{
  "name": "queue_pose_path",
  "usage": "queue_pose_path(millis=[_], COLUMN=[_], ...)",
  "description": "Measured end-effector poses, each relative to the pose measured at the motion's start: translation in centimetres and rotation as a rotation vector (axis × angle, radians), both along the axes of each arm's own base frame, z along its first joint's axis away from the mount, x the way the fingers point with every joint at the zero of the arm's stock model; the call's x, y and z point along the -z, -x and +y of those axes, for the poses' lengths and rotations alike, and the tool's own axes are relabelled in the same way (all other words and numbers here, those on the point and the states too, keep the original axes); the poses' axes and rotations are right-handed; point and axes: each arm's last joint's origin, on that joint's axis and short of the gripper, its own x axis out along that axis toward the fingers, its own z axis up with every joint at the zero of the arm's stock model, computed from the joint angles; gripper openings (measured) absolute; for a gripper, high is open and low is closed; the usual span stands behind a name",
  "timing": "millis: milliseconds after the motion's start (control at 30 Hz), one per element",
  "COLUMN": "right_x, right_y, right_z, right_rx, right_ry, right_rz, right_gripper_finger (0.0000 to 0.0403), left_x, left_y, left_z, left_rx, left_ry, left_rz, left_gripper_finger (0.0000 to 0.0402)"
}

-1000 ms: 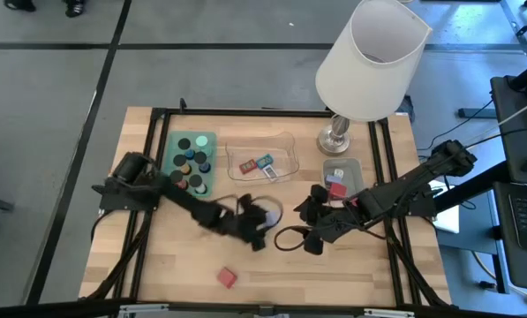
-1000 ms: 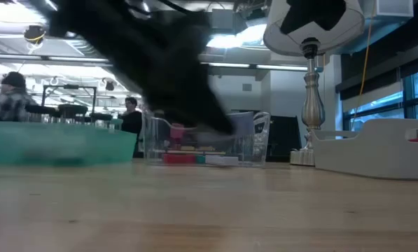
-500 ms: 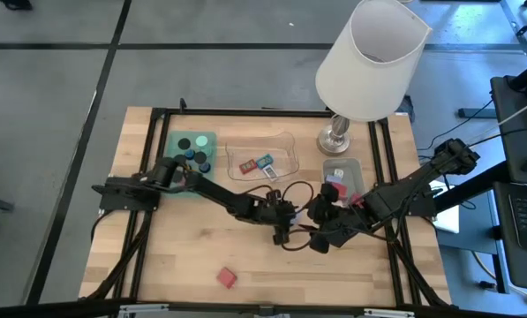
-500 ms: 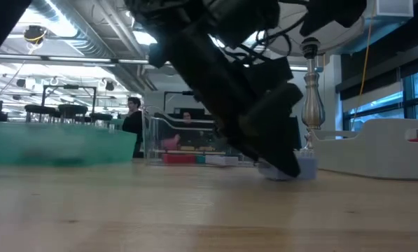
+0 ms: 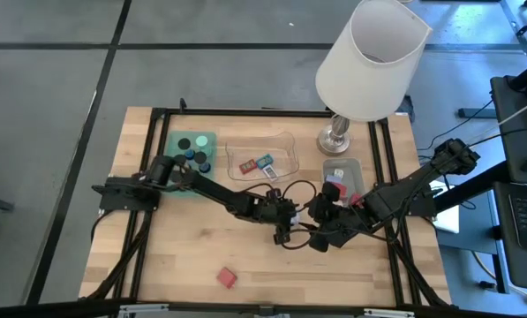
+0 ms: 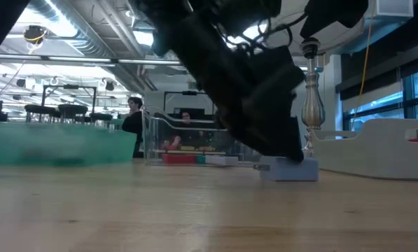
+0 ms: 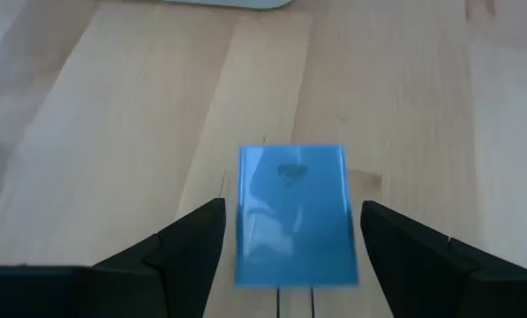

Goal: Pick & Place Office items
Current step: Put the blue charger adapter into the gray bin

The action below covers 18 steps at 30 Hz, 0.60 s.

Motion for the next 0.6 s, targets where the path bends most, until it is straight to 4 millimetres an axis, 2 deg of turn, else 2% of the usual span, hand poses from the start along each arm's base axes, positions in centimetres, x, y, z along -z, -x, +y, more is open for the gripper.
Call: queue_pose_path(millis=[167, 300, 433, 600], right_x=[0.0, 0.1, 0.6, 3.1], right_y=[0.0, 0.1, 0.1, 0.8], right_z=[0.0, -0.1, -0.2, -0.7], right_rx=[0.000, 0.002, 0.016, 0.025], right_ry=[0.002, 0.006, 0.068, 0.156], right_rz=[0.005, 0.012, 0.012, 0.049], right_gripper_finger=[0.0268, 0.0268, 0.0268, 0.0268], left_x=[-2.1, -4.9, -7.0, -9.3], left_y=[0.9, 3.0, 6.2, 10.8], left_z=[0.2, 0.6, 0.2, -1.5], left_rx=[0.008, -0.021, -0.054, -0.060], left_ry=[0.002, 0.012, -0.039, -0.038], left_rz=[0.033, 0.127, 0.253, 0.365], left_gripper_finger=[0.0274, 0.0268, 0.0255, 0.0244])
